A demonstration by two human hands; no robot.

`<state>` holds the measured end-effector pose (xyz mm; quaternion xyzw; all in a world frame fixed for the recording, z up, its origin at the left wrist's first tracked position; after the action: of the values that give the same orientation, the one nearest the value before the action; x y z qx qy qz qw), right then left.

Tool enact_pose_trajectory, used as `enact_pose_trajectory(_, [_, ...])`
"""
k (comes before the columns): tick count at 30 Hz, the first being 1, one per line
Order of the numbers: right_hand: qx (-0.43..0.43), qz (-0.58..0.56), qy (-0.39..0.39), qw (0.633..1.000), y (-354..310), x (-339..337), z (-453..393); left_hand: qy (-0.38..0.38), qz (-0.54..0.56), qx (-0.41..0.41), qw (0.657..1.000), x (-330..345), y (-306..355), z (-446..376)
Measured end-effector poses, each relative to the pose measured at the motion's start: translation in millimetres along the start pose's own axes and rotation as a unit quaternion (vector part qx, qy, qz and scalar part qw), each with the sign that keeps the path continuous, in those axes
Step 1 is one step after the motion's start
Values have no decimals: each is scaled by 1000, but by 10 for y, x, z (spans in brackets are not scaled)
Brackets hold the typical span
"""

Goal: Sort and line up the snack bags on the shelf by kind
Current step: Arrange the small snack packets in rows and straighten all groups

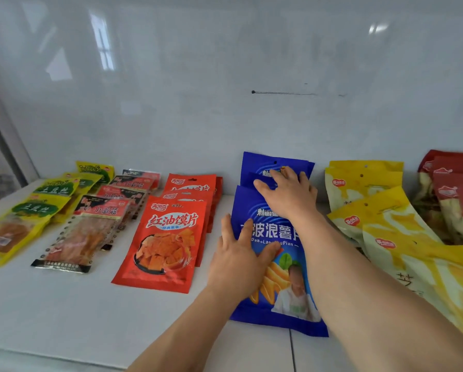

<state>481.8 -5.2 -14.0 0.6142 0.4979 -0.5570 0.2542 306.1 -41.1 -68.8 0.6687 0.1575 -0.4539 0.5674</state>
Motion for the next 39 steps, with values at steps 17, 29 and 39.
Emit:
enact_pose_trajectory(17, [32,8,-34,999,20,238,-129,-38,-121,81,989,64,-63,-202])
enact_pose_trajectory(29, [1,-7,42,999,51,73,-63,-41,-126,47,990,-95,80,-125])
enact_pose_trajectory(39, [-30,5,60,998,75,-119,230,39,-167,71,983,-266,239,24])
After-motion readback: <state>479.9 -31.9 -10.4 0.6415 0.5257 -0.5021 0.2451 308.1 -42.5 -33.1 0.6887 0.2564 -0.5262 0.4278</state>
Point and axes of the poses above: each hand's wrist, its own z-axis away from the middle knuckle, its own x-axis out of the palm, y = z × x, the point moved 3 cm from there along -z, towards the middle knuckle, and after that the axes turned 10 degrees about -x, right-handed, at the moved point
